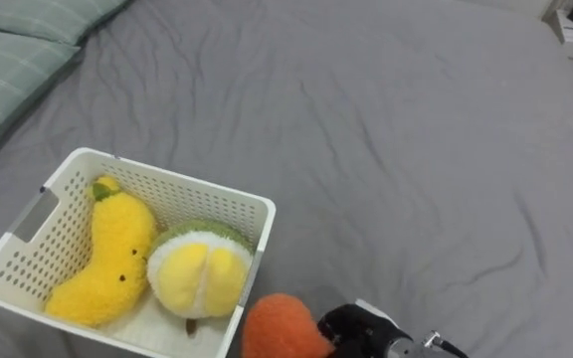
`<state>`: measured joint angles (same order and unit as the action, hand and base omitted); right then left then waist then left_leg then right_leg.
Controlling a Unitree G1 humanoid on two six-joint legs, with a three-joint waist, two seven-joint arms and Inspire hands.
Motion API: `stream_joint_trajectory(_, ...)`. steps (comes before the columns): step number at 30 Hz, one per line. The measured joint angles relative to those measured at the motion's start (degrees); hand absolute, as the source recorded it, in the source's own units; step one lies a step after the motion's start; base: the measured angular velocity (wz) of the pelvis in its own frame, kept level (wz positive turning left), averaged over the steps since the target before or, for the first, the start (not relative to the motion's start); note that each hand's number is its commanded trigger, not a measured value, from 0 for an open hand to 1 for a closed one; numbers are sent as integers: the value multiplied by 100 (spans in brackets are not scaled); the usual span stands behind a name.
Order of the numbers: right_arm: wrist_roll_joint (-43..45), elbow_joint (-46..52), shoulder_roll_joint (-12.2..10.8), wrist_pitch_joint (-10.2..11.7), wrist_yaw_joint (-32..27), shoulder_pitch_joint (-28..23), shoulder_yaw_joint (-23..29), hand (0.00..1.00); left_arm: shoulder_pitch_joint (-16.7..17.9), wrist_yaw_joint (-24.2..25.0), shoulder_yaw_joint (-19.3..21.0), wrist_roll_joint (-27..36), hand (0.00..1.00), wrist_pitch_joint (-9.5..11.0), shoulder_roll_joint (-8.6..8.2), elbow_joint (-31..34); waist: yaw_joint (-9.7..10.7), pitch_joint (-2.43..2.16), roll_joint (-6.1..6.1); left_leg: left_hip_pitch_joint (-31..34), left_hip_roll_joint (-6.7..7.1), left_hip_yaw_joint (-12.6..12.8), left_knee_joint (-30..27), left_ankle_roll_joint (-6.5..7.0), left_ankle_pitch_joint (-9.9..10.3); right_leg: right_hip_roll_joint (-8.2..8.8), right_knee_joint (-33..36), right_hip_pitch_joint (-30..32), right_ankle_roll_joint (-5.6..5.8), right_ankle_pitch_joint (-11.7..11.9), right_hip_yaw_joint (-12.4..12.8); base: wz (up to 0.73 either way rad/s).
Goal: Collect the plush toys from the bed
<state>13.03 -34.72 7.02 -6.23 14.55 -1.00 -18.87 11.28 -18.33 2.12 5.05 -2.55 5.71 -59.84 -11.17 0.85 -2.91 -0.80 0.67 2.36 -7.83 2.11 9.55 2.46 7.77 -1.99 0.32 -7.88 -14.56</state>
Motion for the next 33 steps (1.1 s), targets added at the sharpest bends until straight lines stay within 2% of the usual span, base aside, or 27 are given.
stream_joint_trajectory(7,-64,25,-7,2,-220,3,8,100,121,8,214,-9,0,-16,-3,-1,-4,-4,17,1,7,-56,-32,1,-2,41,1,-37,1,0,-79,5)
stream_joint_trajectory(12,-394,296,75,42,-447,53,78,100,99,87,229,-9,0,0,-2,18,3,-5,13,2,13,-95,-83,1,0,46,5,-85,1,0,-132,5)
stream_joint_trajectory(19,-517,1325,278,43,-655,108,585,100,81,130,245,-16,0,-2,-16,107,25,-14,51,-107,4,-1,-71,1,0,37,29,-105,0,1,-38,-6)
stream_joint_trajectory(21,-613,1428,292,50,-754,129,754,100,72,135,269,-21,0,-4,-16,155,100,-16,54,-127,4,10,-67,1,0,41,61,-104,1,0,-31,-2)
stream_joint_trajectory(25,-606,1614,288,47,-910,140,1014,100,69,167,553,-37,0,-3,-8,189,163,-11,65,-134,-3,65,-50,4,1,55,88,-91,2,-2,32,-8)
stream_joint_trajectory(29,-605,1902,316,47,-1090,140,1367,100,76,270,797,-84,0,-1,-3,188,202,-43,26,-181,-1,84,-38,5,0,53,90,-95,3,-3,54,-2)
stream_joint_trajectory(33,-744,2328,441,38,-1280,169,1473,100,107,290,887,-85,0,-33,-3,188,218,-66,-8,-206,-2,98,-38,5,0,53,100,-112,3,-2,64,0)
